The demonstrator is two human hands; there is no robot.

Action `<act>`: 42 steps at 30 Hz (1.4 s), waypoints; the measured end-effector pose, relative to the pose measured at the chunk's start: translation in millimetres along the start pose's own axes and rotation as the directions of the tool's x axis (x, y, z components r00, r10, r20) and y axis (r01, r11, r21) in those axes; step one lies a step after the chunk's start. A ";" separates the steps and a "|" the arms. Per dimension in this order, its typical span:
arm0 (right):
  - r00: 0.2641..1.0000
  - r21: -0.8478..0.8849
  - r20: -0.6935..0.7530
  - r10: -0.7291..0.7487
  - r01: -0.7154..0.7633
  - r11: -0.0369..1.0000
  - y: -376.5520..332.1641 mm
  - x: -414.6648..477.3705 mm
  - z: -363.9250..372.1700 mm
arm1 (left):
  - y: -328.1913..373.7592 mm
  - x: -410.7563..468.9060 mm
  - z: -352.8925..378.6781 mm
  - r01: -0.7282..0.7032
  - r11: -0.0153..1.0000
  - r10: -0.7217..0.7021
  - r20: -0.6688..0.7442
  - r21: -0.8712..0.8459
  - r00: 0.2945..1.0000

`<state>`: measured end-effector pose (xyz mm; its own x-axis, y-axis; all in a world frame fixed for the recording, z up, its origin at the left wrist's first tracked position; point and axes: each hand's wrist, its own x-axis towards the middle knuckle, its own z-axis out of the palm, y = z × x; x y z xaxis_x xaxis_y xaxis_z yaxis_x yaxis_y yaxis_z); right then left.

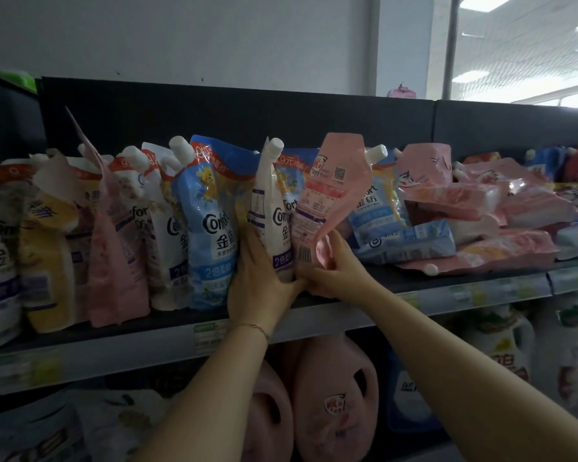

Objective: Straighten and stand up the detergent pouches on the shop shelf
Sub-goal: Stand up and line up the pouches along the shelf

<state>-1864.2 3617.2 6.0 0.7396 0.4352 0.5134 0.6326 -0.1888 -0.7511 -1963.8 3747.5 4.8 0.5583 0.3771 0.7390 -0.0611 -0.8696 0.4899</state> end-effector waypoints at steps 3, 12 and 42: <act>0.998 0.078 -0.067 0.010 -0.005 0.997 -18.5 -6.4 -5.3 | -1.4 -0.8 1.6 0.021 1.000 -0.021 0.000 -0.015 1.000; 0.842 0.206 -0.435 0.319 -0.251 0.946 -20.8 -6.4 -17.2 | -0.7 -11.0 1.6 -0.137 0.987 0.147 -0.116 0.086 0.982; 0.977 0.309 -0.063 0.203 -0.174 0.935 -27.8 11.2 -67.2 | 11.1 -16.1 13.9 -0.401 0.751 0.547 -0.154 0.525 0.823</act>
<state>-1858.1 3568.2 60.5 0.8654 0.3316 0.3757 0.3918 0.0198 -0.9198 -1961.9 3727.4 -8.0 0.2984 -0.1169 0.9472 0.1641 -0.9714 -0.1715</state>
